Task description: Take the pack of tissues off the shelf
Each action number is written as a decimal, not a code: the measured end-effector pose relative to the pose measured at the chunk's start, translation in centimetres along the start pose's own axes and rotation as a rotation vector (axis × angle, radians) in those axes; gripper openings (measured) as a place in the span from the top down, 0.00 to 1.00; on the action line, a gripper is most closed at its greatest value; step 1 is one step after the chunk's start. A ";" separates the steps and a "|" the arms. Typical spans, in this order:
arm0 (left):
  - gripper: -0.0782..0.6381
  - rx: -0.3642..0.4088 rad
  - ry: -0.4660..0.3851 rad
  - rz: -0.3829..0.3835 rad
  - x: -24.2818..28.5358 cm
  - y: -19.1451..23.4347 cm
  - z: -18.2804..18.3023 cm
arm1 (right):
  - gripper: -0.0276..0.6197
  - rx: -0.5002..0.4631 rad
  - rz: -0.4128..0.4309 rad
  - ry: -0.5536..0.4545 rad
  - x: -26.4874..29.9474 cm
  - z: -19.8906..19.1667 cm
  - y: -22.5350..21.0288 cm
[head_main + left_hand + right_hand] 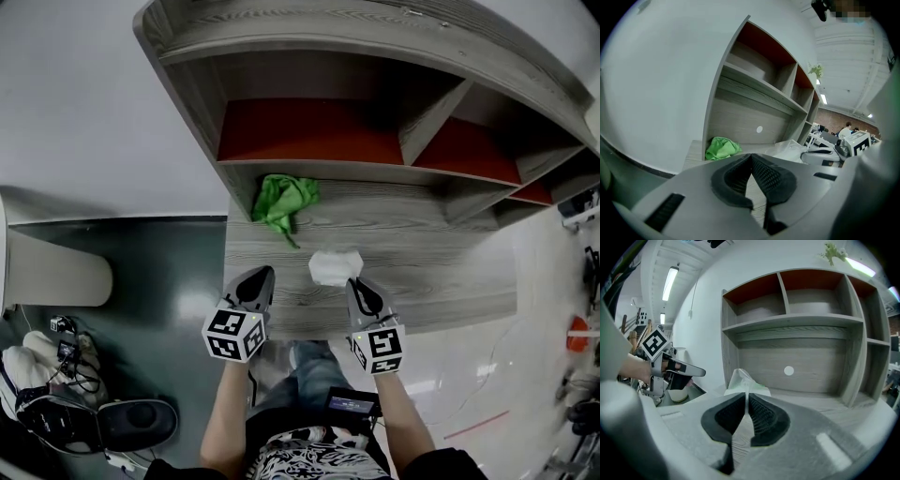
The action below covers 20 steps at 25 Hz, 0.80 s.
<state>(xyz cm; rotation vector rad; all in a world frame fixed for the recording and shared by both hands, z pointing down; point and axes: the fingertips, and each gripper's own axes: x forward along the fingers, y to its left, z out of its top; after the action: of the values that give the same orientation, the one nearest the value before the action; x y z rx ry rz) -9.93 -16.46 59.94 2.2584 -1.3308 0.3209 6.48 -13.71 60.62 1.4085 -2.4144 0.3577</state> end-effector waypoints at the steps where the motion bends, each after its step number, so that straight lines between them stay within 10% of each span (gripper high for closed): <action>1: 0.88 -0.004 0.005 -0.001 0.1 0.1 -0.3 | 0.91 -0.004 0.006 0.008 0.2 -0.4 0.1; 20: 0.88 -0.018 0.088 -0.001 1.4 0.3 -4.0 | 0.91 -0.003 0.075 0.134 1.1 -5.6 0.3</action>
<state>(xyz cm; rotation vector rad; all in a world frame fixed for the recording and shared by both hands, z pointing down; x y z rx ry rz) -9.31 -15.59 64.02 2.2040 -1.2829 0.4017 6.58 -12.38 66.19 1.2531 -2.3621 0.4510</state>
